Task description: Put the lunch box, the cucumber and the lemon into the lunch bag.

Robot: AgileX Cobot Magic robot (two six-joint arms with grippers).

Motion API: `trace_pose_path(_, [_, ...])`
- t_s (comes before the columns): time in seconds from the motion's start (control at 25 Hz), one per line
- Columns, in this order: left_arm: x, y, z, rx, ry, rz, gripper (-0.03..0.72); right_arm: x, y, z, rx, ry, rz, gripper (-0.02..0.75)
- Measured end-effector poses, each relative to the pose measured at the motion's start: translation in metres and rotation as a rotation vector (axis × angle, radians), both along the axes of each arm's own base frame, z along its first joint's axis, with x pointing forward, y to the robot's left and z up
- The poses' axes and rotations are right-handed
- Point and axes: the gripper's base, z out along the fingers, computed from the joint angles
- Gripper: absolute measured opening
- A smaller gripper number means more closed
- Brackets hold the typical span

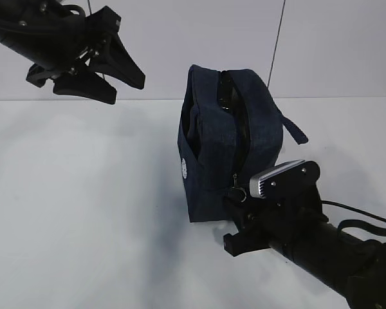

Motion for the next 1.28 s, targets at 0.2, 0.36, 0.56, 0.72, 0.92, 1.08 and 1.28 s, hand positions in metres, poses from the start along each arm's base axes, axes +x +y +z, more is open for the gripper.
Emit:
trace_pose_path(0.2, [0.0000,0.0000,0.0000,0.000,0.000,0.000,0.434,0.0008,0.0006,0.0004,0.005,-0.011,0.002,0.302])
trace_pose_path(0.36, [0.0002,0.0000,0.0001,0.000,-0.002,0.001,0.434,0.0009,0.0006,0.0006,0.006,-0.013,0.001,0.258])
trace_pose_path(0.56, [0.0002,0.0000,0.0001,0.000,-0.002,0.001,0.433,0.0011,0.0007,0.0010,0.008,-0.018,0.001,0.184])
trace_pose_path(0.72, [0.0007,0.0001,0.0002,-0.001,-0.006,0.005,0.433,0.0010,0.0009,0.0011,0.008,-0.019,0.003,0.152])
trace_pose_path(0.92, [0.0010,0.0001,0.0003,-0.001,-0.009,0.008,0.433,0.0002,0.0032,0.0020,0.008,-0.031,0.035,0.081])
trace_pose_path(1.08, [0.0012,0.0002,0.0004,-0.002,-0.011,0.009,0.433,-0.0004,0.0045,0.0021,0.004,-0.034,0.053,0.048])
trace_pose_path(1.28, [0.0014,0.0002,0.0004,-0.002,-0.012,0.010,0.433,-0.0003,0.0045,0.0024,0.006,-0.037,0.053,0.041])
